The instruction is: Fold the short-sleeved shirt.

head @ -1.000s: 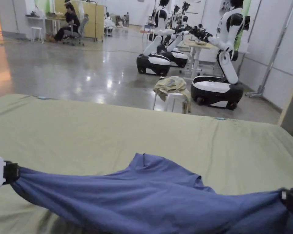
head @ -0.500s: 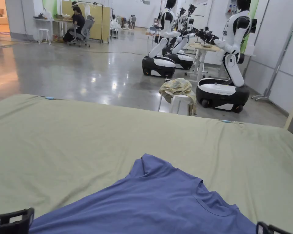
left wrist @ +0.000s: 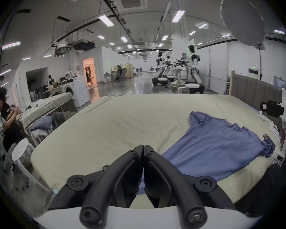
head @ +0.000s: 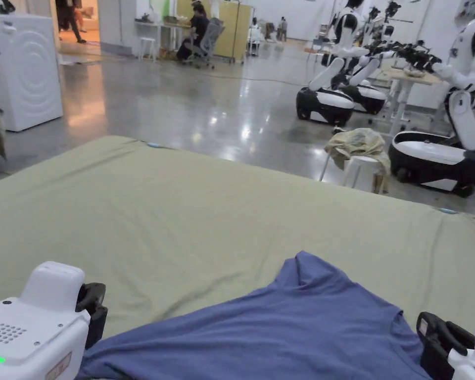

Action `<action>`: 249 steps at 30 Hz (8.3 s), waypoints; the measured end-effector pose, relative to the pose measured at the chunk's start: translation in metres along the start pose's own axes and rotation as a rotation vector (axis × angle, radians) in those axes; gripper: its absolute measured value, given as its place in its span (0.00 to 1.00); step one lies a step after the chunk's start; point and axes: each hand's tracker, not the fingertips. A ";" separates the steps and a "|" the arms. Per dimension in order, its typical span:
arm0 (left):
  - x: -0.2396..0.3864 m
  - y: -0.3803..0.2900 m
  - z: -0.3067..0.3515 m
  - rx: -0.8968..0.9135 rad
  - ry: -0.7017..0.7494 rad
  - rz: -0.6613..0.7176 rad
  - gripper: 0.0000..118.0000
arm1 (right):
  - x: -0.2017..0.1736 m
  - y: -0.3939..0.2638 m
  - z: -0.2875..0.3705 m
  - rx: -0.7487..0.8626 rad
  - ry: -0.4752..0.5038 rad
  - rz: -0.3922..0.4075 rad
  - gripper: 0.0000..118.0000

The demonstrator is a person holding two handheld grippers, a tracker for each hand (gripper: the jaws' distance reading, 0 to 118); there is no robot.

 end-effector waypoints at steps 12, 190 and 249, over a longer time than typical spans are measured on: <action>-0.049 -0.066 -0.065 -0.309 -0.070 0.044 0.93 | -0.058 -0.035 -0.045 -0.131 0.098 -0.049 0.00; 0.100 -0.058 -0.123 -0.442 -0.224 -0.341 0.06 | 0.127 -0.101 0.007 -0.545 -0.068 0.013 0.37; 0.121 -0.035 -0.263 -0.458 -0.164 -0.123 0.63 | 0.107 -0.059 0.051 -0.269 -0.184 0.077 0.02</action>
